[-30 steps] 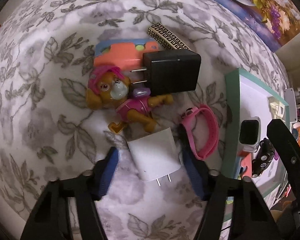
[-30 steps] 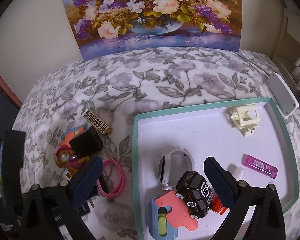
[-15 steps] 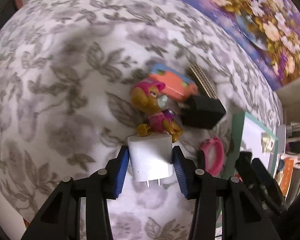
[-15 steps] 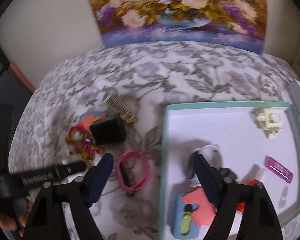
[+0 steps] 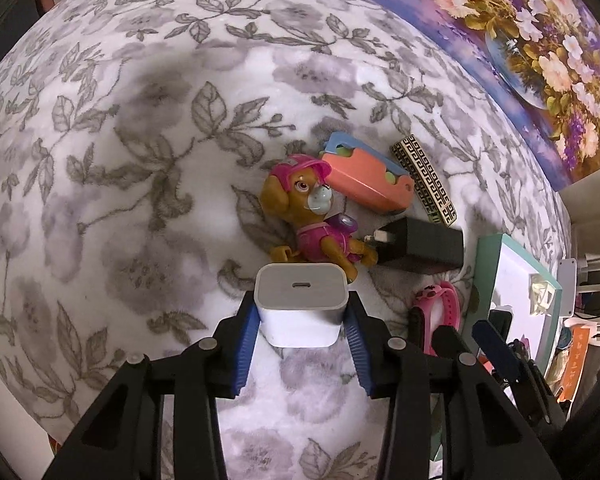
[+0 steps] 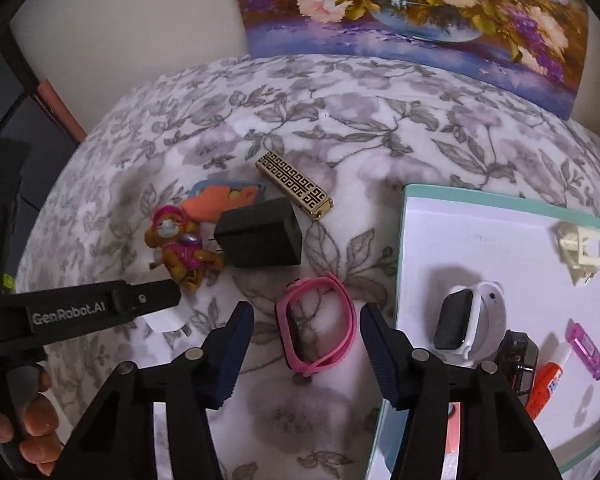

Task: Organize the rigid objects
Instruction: 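Grasp the pink watch band with the right tool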

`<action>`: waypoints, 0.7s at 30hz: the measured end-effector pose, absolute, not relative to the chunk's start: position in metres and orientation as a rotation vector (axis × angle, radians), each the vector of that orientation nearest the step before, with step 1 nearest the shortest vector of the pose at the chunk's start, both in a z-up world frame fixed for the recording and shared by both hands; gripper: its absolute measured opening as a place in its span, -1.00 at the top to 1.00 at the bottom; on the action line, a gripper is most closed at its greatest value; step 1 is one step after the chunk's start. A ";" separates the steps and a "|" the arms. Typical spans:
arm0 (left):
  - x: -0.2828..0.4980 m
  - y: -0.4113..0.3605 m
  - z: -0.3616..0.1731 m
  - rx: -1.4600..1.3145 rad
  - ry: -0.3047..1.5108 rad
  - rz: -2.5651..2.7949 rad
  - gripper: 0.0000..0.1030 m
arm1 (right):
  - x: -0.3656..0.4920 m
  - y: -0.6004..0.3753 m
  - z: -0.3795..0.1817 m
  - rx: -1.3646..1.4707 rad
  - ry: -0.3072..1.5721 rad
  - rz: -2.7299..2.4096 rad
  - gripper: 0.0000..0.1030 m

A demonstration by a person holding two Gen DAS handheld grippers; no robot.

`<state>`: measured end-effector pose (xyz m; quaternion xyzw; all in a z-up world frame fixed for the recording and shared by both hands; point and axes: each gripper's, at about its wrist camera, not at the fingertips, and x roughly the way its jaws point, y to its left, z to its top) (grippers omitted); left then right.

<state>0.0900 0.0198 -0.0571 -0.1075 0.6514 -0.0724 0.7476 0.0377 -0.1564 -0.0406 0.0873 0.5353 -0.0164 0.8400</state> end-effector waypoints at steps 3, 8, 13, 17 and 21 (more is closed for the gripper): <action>0.094 0.014 -0.060 -0.222 1.425 -0.152 0.15 | 0.040 -0.159 -0.049 0.205 1.154 -0.040 -0.15; 0.099 0.002 -0.065 -0.169 1.424 -0.143 0.15 | 0.045 -0.154 -0.057 0.185 1.171 -0.045 -0.14; 0.100 -0.006 -0.073 -0.129 1.440 -0.136 0.14 | 0.045 -0.153 -0.059 0.180 1.176 -0.043 -0.14; 0.100 -0.009 -0.079 -0.112 1.445 -0.136 0.14 | 0.044 -0.156 -0.058 0.214 1.171 -0.030 -0.14; 0.100 -0.015 -0.085 -0.095 1.448 -0.133 0.14 | 0.046 -0.151 -0.066 0.163 1.201 -0.048 -0.08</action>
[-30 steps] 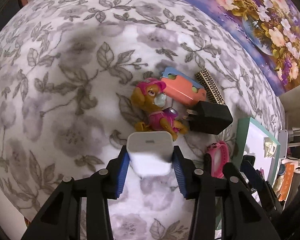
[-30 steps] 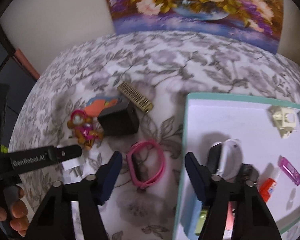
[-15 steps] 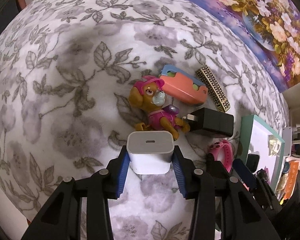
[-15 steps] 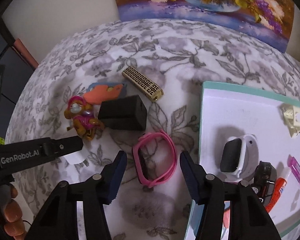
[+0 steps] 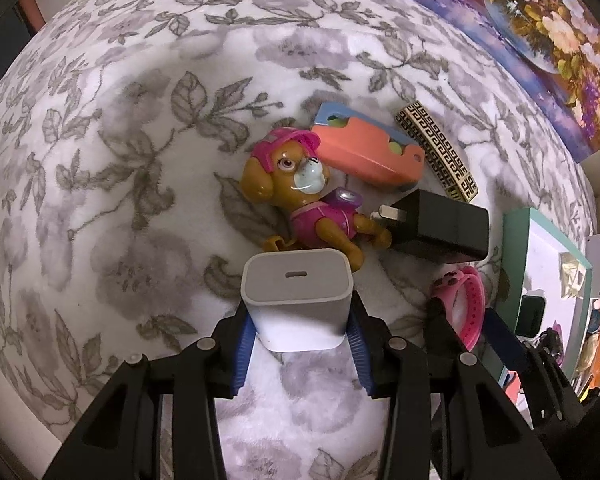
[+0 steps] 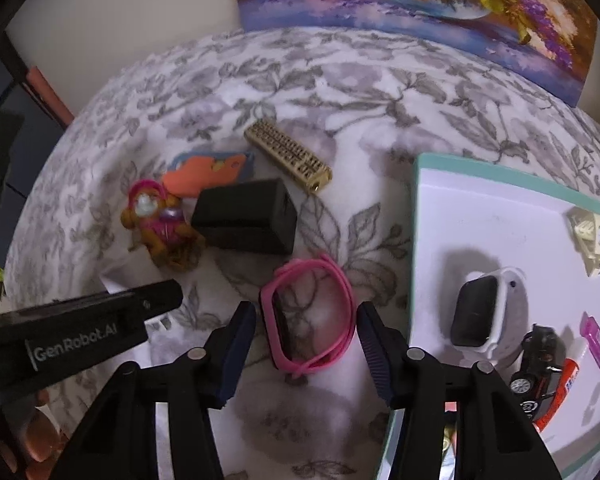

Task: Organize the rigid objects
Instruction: 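Grasp the pink watch band with the right tool, then lower the white charger and pink band into the tray, opening both tools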

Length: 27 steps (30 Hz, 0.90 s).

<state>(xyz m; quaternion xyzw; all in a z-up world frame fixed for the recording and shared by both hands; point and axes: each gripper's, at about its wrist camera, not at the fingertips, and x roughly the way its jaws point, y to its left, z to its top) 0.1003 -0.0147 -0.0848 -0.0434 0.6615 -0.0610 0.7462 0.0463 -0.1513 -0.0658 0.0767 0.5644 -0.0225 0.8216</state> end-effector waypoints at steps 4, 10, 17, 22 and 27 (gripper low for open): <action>0.100 -0.018 -0.087 -0.082 1.443 -0.138 0.13 | 0.048 -0.151 -0.068 0.156 1.203 -0.057 -0.06; 0.099 -0.022 -0.081 -0.105 1.434 -0.176 0.14 | 0.047 -0.151 -0.065 0.153 1.194 -0.054 -0.03; 0.098 -0.028 -0.043 -0.146 1.326 -0.233 0.14 | 0.038 -0.166 -0.036 0.226 1.110 -0.039 -0.03; 0.098 -0.050 -0.020 -0.141 1.249 -0.278 0.14 | 0.025 -0.203 -0.015 0.313 1.041 -0.096 -0.02; 0.088 -0.081 -0.007 -0.103 1.213 -0.354 0.14 | 0.009 -0.250 0.000 0.361 0.988 -0.214 -0.02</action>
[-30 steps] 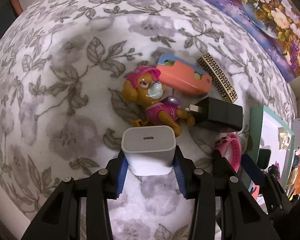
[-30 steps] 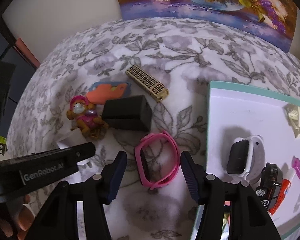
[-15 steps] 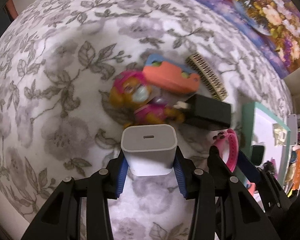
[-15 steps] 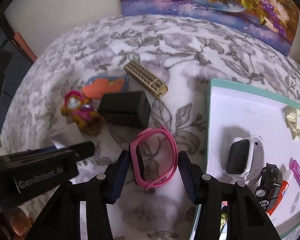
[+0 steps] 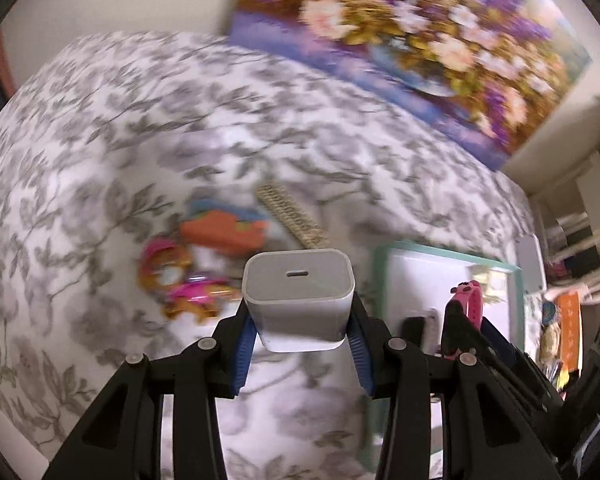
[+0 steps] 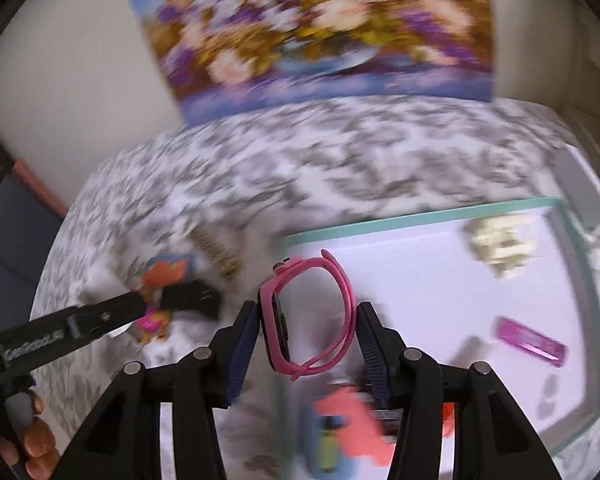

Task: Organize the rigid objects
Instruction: 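Lower the white charger and pink band into the tray, opening both tools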

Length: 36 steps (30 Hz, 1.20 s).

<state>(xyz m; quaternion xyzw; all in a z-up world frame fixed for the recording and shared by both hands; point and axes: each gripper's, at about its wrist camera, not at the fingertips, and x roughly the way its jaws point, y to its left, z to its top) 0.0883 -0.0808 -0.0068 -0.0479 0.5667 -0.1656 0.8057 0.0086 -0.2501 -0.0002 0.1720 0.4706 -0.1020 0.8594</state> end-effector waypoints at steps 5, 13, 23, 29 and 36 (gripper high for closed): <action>0.067 -0.129 0.004 -0.036 1.188 -0.449 0.14 | -0.014 -0.298 -0.002 0.410 0.982 -0.328 -0.02; 0.024 -0.206 0.000 0.083 1.170 -0.593 0.14 | -0.062 -0.367 -0.009 0.486 0.977 -0.489 -0.02; 0.002 -0.248 -0.011 0.171 1.147 -0.672 0.13 | -0.095 -0.407 -0.024 0.569 0.995 -0.559 -0.03; 0.001 -0.250 -0.017 0.203 1.159 -0.662 0.13 | -0.093 -0.400 -0.025 0.548 1.008 -0.533 -0.04; -0.001 -0.251 -0.018 0.214 1.181 -0.675 0.05 | -0.086 -0.394 -0.028 0.532 1.035 -0.508 -0.05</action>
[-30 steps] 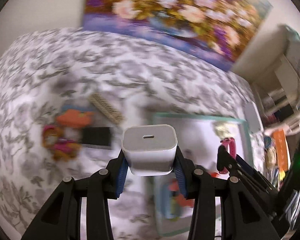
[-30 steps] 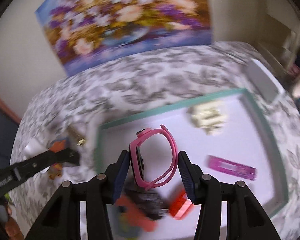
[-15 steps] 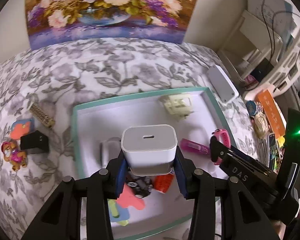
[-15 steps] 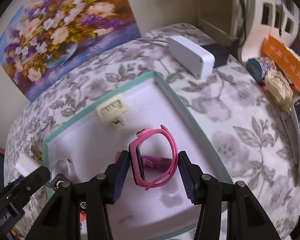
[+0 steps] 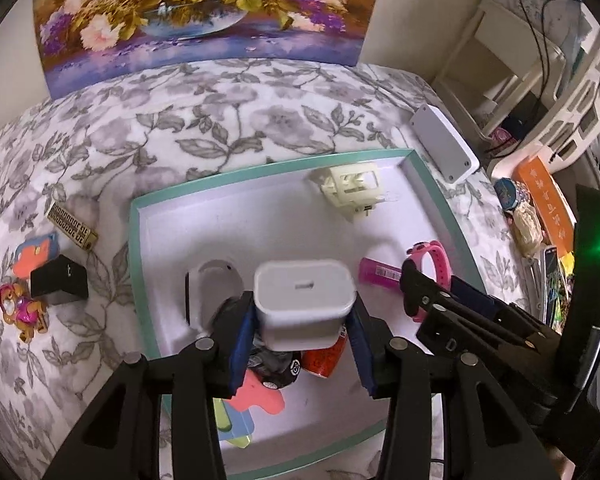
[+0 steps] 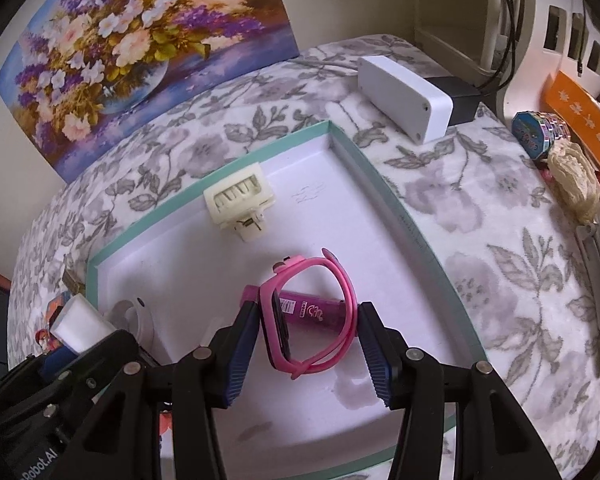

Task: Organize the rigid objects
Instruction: 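Lower the white charger and pink band into the tray, opening both tools, then reach the left tool to the pink toy figure while the right tool grasps the black charger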

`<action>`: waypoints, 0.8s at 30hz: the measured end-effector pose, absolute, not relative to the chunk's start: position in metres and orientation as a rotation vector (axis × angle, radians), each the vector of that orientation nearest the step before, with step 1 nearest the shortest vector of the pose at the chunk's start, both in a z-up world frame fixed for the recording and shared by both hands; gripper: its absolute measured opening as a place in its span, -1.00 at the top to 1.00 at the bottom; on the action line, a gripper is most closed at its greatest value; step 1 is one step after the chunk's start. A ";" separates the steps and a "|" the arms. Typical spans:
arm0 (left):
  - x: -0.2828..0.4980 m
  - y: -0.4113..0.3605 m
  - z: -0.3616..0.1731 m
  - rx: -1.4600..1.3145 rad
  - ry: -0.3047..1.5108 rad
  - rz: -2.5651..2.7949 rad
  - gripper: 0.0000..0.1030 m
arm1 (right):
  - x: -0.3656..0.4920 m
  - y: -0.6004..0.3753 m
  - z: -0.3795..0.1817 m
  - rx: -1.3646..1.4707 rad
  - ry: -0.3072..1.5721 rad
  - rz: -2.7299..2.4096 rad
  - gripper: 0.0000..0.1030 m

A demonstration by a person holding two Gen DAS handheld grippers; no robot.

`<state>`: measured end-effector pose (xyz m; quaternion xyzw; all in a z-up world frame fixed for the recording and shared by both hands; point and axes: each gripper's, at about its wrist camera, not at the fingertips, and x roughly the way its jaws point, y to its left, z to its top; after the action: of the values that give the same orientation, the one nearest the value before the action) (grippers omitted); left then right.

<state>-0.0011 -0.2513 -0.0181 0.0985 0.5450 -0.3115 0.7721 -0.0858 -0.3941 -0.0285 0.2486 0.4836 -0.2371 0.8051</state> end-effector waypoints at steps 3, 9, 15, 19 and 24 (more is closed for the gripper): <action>-0.004 -0.252 -0.012 0.227 1.161 -0.676 -0.09 | -0.085 -0.394 -0.028 0.533 1.030 -0.502 -0.05; 0.005 -0.240 -0.006 0.199 1.168 -0.645 -0.12 | -0.085 -0.393 -0.025 0.531 1.018 -0.506 -0.11; 0.031 -0.207 -0.005 0.156 1.184 -0.498 -0.29 | -0.080 -0.386 -0.027 0.499 1.030 -0.505 -0.47; 0.049 -0.181 -0.009 0.164 1.191 -0.376 -0.49 | -0.076 -0.380 -0.030 0.489 1.037 -0.502 -0.65; 0.067 -0.153 -0.014 0.187 1.191 -0.251 -0.69 | -0.071 -0.370 -0.030 0.494 1.026 -0.486 -0.97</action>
<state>0.0671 -0.1530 -0.0142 0.0878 0.5587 -0.1176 0.8163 -0.0705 -0.3701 -0.0295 0.2317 0.4807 -0.2279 0.8144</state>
